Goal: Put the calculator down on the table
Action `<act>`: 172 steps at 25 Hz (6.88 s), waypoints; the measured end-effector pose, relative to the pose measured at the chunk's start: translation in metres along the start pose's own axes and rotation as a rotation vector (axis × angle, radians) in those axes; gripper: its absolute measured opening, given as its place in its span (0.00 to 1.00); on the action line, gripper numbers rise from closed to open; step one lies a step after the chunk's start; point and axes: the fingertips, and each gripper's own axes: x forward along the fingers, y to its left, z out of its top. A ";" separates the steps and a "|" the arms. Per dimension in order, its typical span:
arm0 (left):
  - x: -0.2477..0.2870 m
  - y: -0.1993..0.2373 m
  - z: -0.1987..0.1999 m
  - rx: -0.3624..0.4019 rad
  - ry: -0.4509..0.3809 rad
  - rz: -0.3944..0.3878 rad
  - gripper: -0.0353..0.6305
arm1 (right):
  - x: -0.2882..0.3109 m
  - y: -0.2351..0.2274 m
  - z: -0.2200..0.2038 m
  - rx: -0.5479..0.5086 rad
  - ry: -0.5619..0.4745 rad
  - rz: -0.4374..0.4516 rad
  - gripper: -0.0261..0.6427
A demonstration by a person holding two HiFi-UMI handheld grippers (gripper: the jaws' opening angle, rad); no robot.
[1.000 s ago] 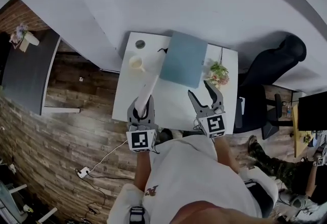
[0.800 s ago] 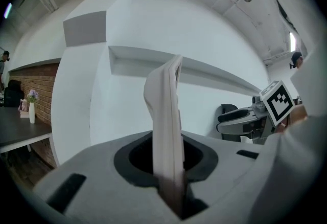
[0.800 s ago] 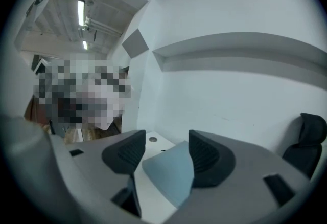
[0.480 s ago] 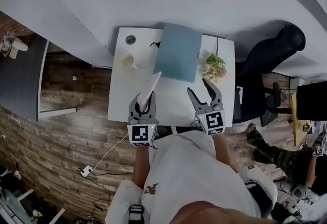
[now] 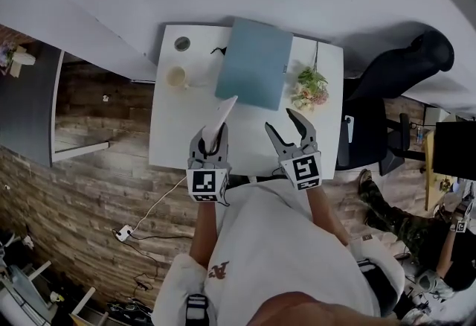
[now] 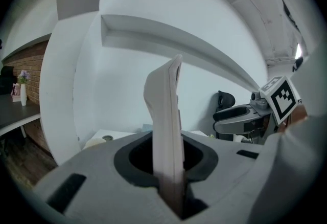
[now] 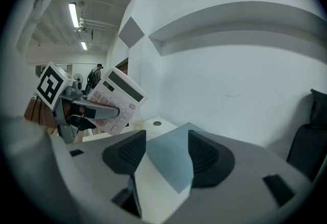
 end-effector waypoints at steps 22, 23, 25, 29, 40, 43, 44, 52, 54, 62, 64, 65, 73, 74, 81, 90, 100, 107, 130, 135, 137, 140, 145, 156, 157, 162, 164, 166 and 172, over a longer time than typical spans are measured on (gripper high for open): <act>0.026 -0.029 -0.081 -0.111 0.175 -0.075 0.17 | 0.008 0.004 -0.077 0.050 0.142 0.058 0.41; 0.026 -0.030 -0.084 -0.114 0.182 -0.077 0.17 | 0.009 0.005 -0.079 0.051 0.148 0.060 0.41; 0.027 -0.030 -0.092 -0.121 0.197 -0.084 0.17 | 0.012 0.008 -0.086 0.053 0.161 0.065 0.41; 0.029 -0.033 -0.109 -0.152 0.232 -0.100 0.17 | 0.015 0.012 -0.097 0.057 0.187 0.074 0.41; 0.032 -0.043 -0.147 -0.221 0.311 -0.145 0.17 | 0.020 0.027 -0.131 0.078 0.262 0.107 0.40; 0.034 -0.046 -0.156 -0.243 0.330 -0.155 0.17 | 0.021 0.029 -0.138 0.081 0.276 0.111 0.40; 0.034 -0.047 -0.160 -0.249 0.336 -0.158 0.17 | 0.021 0.030 -0.140 0.083 0.280 0.112 0.39; 0.037 -0.056 -0.181 -0.301 0.382 -0.193 0.17 | 0.021 0.034 -0.160 0.095 0.323 0.124 0.39; 0.038 -0.057 -0.187 -0.321 0.396 -0.195 0.17 | 0.022 0.036 -0.164 0.098 0.333 0.128 0.39; 0.040 -0.060 -0.207 -0.391 0.443 -0.207 0.17 | 0.025 0.040 -0.176 0.107 0.364 0.143 0.38; 0.040 -0.060 -0.211 -0.409 0.450 -0.206 0.17 | 0.026 0.041 -0.178 0.107 0.369 0.147 0.38; 0.040 -0.060 -0.213 -0.417 0.453 -0.205 0.17 | 0.026 0.042 -0.179 0.107 0.371 0.149 0.38; 0.040 -0.060 -0.225 -0.481 0.479 -0.208 0.18 | 0.028 0.046 -0.182 0.102 0.386 0.159 0.38; 0.040 -0.060 -0.227 -0.492 0.482 -0.208 0.18 | 0.028 0.047 -0.183 0.102 0.387 0.160 0.38; 0.040 -0.064 -0.235 -0.568 0.491 -0.235 0.18 | 0.029 0.048 -0.185 0.102 0.394 0.164 0.38; 0.039 -0.061 -0.244 -0.640 0.504 -0.216 0.20 | 0.026 0.051 -0.187 0.097 0.400 0.171 0.38; 0.039 -0.056 -0.247 -0.551 0.490 -0.183 0.26 | 0.025 0.051 -0.189 0.094 0.399 0.175 0.38; 0.039 -0.049 -0.248 -0.454 0.492 -0.146 0.34 | 0.026 0.054 -0.188 0.091 0.396 0.179 0.38; 0.034 -0.032 -0.254 -0.363 0.518 -0.037 0.50 | 0.026 0.060 -0.187 0.083 0.394 0.183 0.38; 0.034 -0.030 -0.254 -0.343 0.523 -0.009 0.54 | 0.026 0.060 -0.187 0.082 0.394 0.184 0.38; 0.033 -0.029 -0.254 -0.340 0.523 -0.003 0.55 | 0.026 0.060 -0.187 0.080 0.393 0.184 0.38; 0.033 -0.029 -0.255 -0.337 0.525 0.001 0.55 | 0.027 0.061 -0.187 0.080 0.393 0.184 0.38; 0.034 -0.028 -0.255 -0.324 0.530 0.012 0.57 | 0.027 0.060 -0.186 0.079 0.392 0.184 0.38; 0.034 -0.024 -0.257 -0.290 0.543 0.046 0.63 | 0.026 0.060 -0.186 0.078 0.391 0.181 0.38; 0.034 -0.024 -0.257 -0.288 0.543 0.049 0.63 | 0.026 0.060 -0.186 0.077 0.391 0.181 0.38; 0.034 -0.022 -0.256 -0.283 0.544 0.061 0.65 | 0.025 0.060 -0.185 0.071 0.389 0.181 0.38; 0.033 -0.021 -0.257 -0.278 0.547 0.073 0.66 | 0.025 0.060 -0.185 0.070 0.387 0.181 0.38; 0.032 -0.018 -0.258 -0.268 0.551 0.087 0.67 | 0.025 0.060 -0.185 0.069 0.387 0.181 0.38; 0.033 -0.017 -0.259 -0.264 0.554 0.083 0.68 | 0.025 0.060 -0.185 0.064 0.387 0.181 0.38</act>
